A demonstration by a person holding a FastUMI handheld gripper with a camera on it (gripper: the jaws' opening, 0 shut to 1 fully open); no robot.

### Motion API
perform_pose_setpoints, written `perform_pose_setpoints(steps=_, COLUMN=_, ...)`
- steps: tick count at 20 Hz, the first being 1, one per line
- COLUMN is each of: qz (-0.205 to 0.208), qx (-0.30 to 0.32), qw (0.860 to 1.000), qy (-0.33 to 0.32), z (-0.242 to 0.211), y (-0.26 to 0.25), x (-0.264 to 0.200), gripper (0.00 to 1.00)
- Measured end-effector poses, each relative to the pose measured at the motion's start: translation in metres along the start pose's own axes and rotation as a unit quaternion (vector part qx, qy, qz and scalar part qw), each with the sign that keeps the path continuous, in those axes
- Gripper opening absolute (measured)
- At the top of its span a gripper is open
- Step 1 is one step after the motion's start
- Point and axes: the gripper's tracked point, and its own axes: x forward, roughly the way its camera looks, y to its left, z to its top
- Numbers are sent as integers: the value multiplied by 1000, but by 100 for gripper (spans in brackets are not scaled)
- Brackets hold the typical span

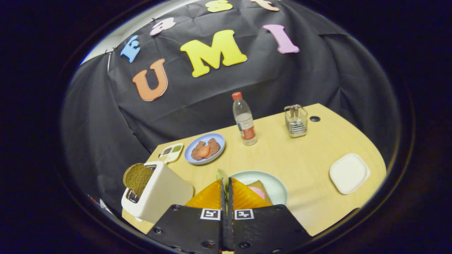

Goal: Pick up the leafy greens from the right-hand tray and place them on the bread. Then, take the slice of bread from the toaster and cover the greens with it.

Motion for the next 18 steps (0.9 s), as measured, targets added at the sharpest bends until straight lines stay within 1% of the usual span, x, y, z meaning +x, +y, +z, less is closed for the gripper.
perform_pose_setpoints(steps=3, qz=13, qx=23, qw=1000, qy=12, z=-14, y=17, x=16, gripper=0)
perform_pose_setpoints(steps=6, qz=12, qx=45, qw=999, qy=18, z=-18, y=10, x=34, gripper=0)
perform_pose_setpoints(steps=9, qz=-18, qx=46, qw=999, qy=23, z=-19, y=-16, x=41, gripper=0)
perform_pose_setpoints(steps=12, qz=-40, qx=27, qw=999, qy=2, z=-9, y=-37, x=39, gripper=0)
perform_pose_setpoints(steps=13, qz=-47, qx=20, qw=999, qy=3, z=-10, y=-45, x=41, gripper=6)
perform_pose_setpoints(steps=14, qz=-50, qx=21, qw=999, qy=3, z=-12, y=-50, x=43, gripper=5)
perform_pose_setpoints(steps=16, qz=-59, qx=17, qw=998, qy=6, z=-17, y=-62, x=45, gripper=8)
perform_pose_setpoints(steps=18, qz=-63, qx=-3, qw=998, qy=5, z=-16, y=-67, x=44, gripper=23)
